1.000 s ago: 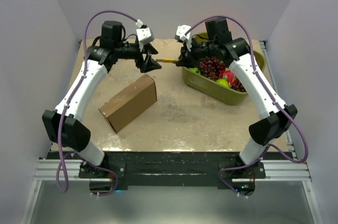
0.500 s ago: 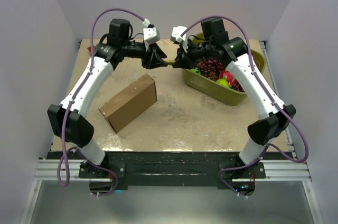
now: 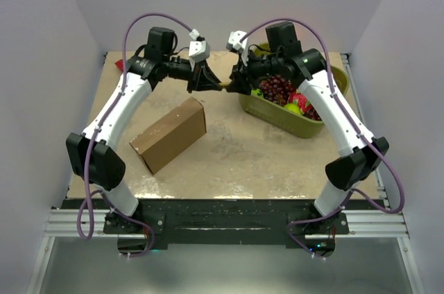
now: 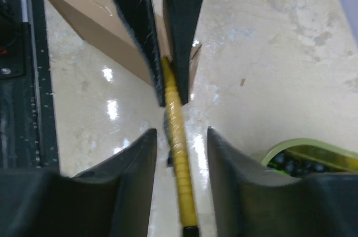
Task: Unpack the express box
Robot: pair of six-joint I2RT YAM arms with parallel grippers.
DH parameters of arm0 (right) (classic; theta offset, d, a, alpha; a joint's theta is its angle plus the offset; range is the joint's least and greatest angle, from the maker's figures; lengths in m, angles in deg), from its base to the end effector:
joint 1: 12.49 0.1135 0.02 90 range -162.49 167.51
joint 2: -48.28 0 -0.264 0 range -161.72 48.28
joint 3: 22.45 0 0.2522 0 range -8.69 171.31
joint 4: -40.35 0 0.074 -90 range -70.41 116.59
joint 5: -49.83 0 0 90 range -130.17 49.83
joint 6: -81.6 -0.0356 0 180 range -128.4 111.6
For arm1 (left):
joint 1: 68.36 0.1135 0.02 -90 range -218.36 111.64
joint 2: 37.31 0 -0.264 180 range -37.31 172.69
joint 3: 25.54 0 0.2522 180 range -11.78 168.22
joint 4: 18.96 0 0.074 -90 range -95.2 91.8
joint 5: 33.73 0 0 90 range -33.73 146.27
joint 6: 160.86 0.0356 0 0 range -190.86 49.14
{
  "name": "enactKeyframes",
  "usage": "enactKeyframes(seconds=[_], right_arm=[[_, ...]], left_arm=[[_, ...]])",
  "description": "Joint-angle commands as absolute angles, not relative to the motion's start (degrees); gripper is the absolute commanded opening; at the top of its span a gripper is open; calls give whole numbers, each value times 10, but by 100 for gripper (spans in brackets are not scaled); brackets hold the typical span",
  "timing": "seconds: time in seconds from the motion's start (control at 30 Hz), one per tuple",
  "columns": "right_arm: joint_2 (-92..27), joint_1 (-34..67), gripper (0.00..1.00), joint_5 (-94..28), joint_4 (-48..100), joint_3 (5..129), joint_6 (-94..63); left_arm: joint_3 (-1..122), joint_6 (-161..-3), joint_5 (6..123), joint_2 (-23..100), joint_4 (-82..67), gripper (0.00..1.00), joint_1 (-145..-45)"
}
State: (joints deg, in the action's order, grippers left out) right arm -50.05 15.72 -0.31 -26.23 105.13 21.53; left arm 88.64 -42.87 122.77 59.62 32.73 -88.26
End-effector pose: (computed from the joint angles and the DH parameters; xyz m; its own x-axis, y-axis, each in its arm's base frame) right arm 0.3055 0.1897 0.4365 -0.0580 -0.4657 -0.8830 -0.9703 0.2344 -0.0599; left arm 0.3325 -0.1551 0.4005 -0.0721 0.2251 -0.9717 0.9974 0.0134 -0.0709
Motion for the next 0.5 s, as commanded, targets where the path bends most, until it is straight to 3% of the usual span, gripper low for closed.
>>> enactKeyframes(seconds=[0.0, 0.03, 0.07, 0.37, 0.47], right_arm=[[-463, 90, 66, 98, -116, 992, 37], [-452, 78, 74, 118, -51, 969, 5], [-432, 68, 75, 140, -27, 930, -19], [-414, 57, 74, 252, 35, 869, -75], [-425, 60, 73, 279, 20, 876, -77]], left_arm=[[842, -494, 1279, 583, 287, 0, -888], [821, -509, 1294, 581, 251, 0, -885], [810, -555, 1301, 574, 227, 0, -881], [712, -845, 1355, 558, -71, 0, -853], [653, -994, 1355, 547, -240, 0, -851]])
